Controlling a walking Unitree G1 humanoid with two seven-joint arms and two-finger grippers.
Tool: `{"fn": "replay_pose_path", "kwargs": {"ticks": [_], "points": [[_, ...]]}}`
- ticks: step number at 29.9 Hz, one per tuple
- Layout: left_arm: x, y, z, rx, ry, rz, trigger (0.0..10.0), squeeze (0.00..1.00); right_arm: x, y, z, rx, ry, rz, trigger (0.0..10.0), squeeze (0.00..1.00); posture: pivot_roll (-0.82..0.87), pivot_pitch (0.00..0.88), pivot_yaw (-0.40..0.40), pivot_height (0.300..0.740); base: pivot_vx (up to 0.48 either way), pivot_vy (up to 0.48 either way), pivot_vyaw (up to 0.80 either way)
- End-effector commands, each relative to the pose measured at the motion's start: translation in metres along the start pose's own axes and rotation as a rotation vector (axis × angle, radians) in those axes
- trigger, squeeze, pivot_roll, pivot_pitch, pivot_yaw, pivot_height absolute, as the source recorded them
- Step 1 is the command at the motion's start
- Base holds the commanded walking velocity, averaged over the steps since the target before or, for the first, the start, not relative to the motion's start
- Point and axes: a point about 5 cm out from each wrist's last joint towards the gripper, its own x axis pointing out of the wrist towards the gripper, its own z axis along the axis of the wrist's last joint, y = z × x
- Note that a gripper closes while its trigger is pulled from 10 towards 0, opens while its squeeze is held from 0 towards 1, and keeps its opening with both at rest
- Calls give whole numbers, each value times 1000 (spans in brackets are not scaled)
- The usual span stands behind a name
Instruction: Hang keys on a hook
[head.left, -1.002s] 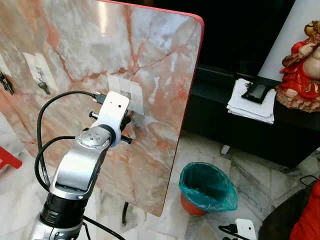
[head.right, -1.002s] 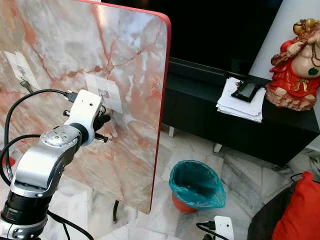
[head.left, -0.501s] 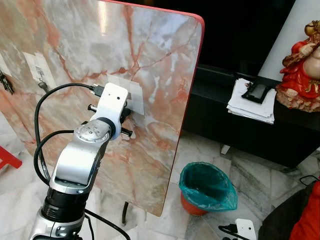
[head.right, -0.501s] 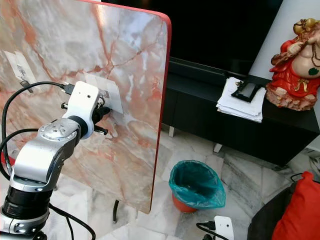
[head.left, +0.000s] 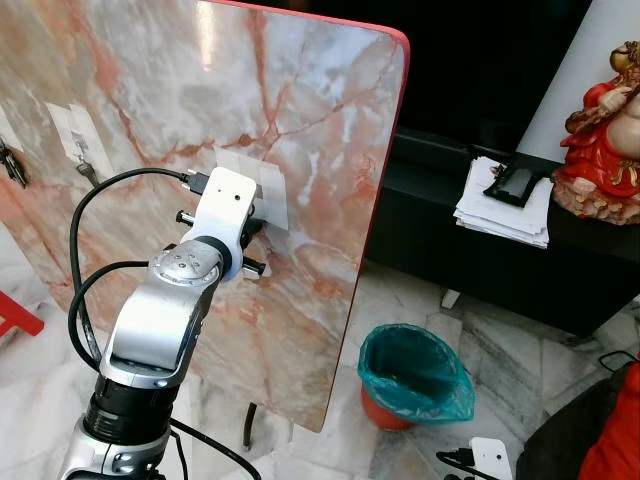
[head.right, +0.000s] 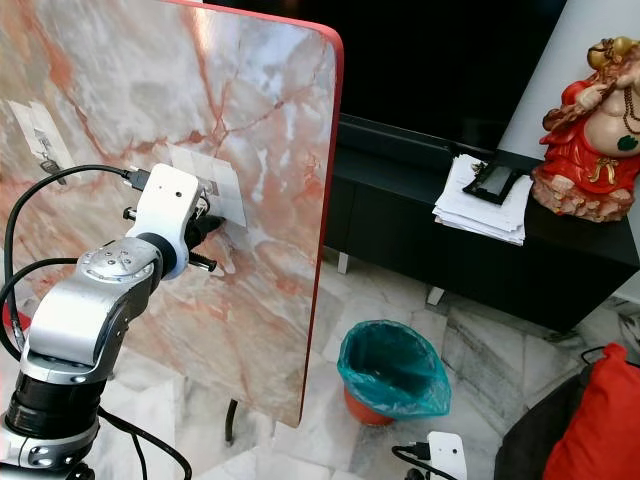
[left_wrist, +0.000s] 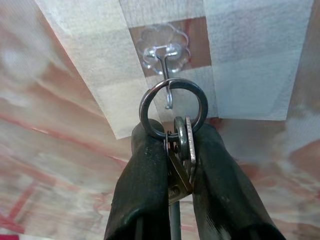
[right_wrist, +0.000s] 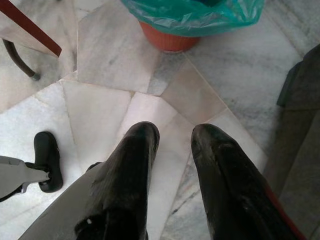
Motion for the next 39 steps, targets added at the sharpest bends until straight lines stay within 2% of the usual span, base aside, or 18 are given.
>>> {"fn": "replay_pose_path", "kwargs": {"ticks": [1, 9, 23, 33, 39], "points": [[-2, -4, 5, 7, -20, -17, 10000, 0, -1, -5, 2, -11, -9, -12, 10000, 0, 7, 0, -92, 740, 0, -345, 500], [-1, -4, 4, 4, -15, -12, 10000, 0, -1, -5, 1, 24, -11, -17, 10000, 0, 8, 0, -93, 740, 0, -345, 63], [-1, 6, 4, 9, -1, 32, 10000, 0, -1, -5, 1, 21, -9, -13, 10000, 0, 4, 0, -94, 740, 0, 0, 0], [-2, 21, -4, 20, 28, 78, 10000, 0, -1, -5, 1, 17, -6, -11, 10000, 0, 7, 0, -95, 740, 0, 0, 0], [-3, 21, -8, 16, 31, 79, 10000, 0, -1, -5, 1, 17, -6, -10, 10000, 0, 8, 0, -93, 740, 0, 0, 0]]}}
